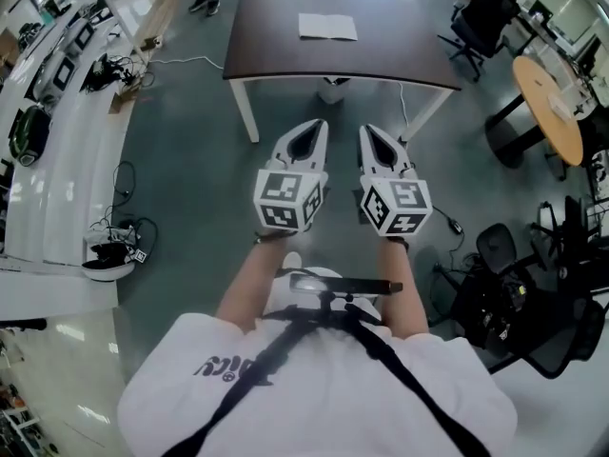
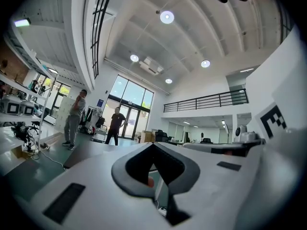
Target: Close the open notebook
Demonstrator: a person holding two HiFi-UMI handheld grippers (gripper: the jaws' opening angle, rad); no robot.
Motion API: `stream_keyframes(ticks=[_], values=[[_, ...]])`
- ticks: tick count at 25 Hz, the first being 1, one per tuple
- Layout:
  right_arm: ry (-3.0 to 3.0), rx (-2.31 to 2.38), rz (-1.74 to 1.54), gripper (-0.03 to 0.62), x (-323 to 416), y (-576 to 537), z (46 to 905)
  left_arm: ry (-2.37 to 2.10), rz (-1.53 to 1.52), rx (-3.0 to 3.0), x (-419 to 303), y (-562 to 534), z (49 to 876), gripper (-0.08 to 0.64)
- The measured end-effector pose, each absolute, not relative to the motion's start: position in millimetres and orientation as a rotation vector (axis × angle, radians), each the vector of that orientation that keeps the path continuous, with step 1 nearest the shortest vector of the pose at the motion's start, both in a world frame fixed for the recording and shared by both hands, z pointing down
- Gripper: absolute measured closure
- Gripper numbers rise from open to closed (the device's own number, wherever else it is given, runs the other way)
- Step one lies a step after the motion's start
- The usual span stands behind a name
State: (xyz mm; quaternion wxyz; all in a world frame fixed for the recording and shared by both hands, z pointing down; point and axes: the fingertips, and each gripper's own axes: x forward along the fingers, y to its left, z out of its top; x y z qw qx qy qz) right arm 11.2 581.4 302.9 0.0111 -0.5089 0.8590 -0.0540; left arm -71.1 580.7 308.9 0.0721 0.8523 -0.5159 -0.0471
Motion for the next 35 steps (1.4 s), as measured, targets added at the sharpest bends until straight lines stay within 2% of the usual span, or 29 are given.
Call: stream_keyframes(ticks=[9,22,35], values=[[2.687,-1.599,-0.245,0.598,-51.5,521.2,324.4,-1.510,-0.149,2.537,-123.6,522.2,323.1,0.552],[2.770,-1.459,-0.269,0.600,-90.1,419.2,335.2,-1.591,-0.185,2.414,-164.4,424.7,339.9,0.552],[2.658,-1.444,-0.256,0.600,-2.9,263.2,302.7,-1.612,-0.128,2.490,-77.0,273.8,314.4,0.552]])
